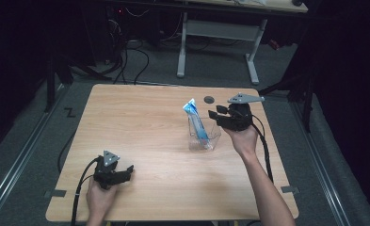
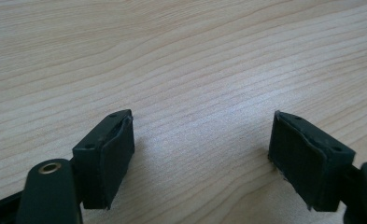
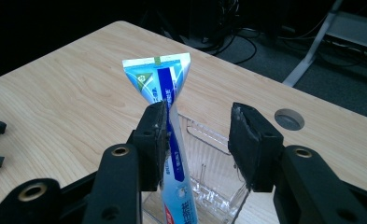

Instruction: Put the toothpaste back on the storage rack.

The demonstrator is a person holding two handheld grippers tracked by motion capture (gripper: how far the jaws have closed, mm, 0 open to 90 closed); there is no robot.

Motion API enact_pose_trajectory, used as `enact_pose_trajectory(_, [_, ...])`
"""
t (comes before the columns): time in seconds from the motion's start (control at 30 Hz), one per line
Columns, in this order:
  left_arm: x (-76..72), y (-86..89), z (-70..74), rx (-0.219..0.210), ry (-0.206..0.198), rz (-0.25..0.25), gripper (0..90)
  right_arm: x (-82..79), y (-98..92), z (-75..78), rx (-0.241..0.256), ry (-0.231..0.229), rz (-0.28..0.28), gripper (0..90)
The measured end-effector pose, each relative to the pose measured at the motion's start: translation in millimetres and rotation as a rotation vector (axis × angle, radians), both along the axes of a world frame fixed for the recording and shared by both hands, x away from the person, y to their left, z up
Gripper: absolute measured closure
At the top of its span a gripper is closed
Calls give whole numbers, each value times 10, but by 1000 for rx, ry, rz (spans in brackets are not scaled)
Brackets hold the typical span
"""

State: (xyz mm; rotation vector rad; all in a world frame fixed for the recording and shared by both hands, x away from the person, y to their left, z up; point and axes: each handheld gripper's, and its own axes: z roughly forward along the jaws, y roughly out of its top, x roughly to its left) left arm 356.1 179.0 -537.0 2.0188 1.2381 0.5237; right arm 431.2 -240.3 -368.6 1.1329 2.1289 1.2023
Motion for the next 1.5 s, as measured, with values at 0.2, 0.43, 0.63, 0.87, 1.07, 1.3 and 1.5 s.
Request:
enact_pose_trajectory(0.2, [0, 4, 1, -4, 1, 0, 227, -65, -83, 12, -5, -10, -12, 570])
enact_pose_trajectory(0.43, [0, 2, 0, -1, 1, -1, 228, -154, -227, -3, 4, -2, -34, 565])
enact_pose_trajectory(0.63, [0, -1, 0, 0, 0, 0, 228, -225, -265, 26, 13, -19, -25, 564])
enact_pose_trajectory(0.87, [0, -1, 0, 0, 0, 0, 228, -257, -275, 40, 20, -22, -22, 564])
enact_pose_trajectory(1.07, [0, -1, 0, 1, 0, 0, 228, -327, -326, 26, 17, -33, -31, 556])
enact_pose_trajectory(1.3, [0, -2, 0, 1, -1, 0, 228, -399, -420, -13, 27, -28, -47, 550])
enact_pose_trajectory(1.5, [0, -2, -1, 1, -1, 1, 228, -446, -478, -38, 41, -31, -55, 547])
